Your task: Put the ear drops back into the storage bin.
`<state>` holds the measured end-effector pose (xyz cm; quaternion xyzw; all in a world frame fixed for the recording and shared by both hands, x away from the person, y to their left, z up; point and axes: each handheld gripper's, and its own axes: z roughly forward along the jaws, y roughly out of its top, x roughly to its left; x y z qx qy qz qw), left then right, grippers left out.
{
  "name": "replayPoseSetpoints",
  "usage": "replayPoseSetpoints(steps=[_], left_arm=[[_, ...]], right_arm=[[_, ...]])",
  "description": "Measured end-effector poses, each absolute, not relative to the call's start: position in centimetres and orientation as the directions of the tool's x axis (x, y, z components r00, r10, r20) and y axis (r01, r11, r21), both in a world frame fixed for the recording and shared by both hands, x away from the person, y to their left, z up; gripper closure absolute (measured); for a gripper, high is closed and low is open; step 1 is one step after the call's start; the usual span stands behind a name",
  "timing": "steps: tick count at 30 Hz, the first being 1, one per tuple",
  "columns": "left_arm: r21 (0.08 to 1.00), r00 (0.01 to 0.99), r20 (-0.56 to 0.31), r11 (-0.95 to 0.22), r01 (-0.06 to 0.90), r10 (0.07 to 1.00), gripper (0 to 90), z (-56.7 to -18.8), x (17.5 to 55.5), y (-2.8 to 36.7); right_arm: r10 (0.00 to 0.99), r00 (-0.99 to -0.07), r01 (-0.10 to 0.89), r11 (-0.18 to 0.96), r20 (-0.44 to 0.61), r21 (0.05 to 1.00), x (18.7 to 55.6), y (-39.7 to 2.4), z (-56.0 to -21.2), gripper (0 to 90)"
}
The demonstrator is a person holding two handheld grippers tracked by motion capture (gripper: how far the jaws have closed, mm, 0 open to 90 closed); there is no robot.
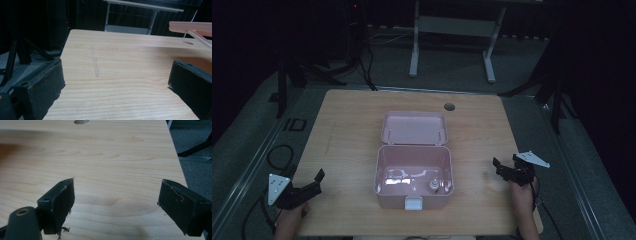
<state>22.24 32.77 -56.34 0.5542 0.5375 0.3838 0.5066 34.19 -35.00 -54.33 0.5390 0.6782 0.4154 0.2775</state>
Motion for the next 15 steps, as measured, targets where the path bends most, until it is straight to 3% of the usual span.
replayPoseSetpoints(steps=[5,15], left_arm=[[0.975,0.128,-0.117,0.089,0.205,0.985,0.5,-56.35,22.24,32.76],[0.974,0.130,-0.118,0.089,0.207,0.984,0.5,-56.34,22.24,32.79]], right_arm=[[0.949,-0.278,0.495,0.006,0.152,0.869,34.28,-35.83,-54.26,13.4],[0.942,-0.292,0.509,0.006,0.167,0.860,34.32,-36.05,-54.54,13.5]])
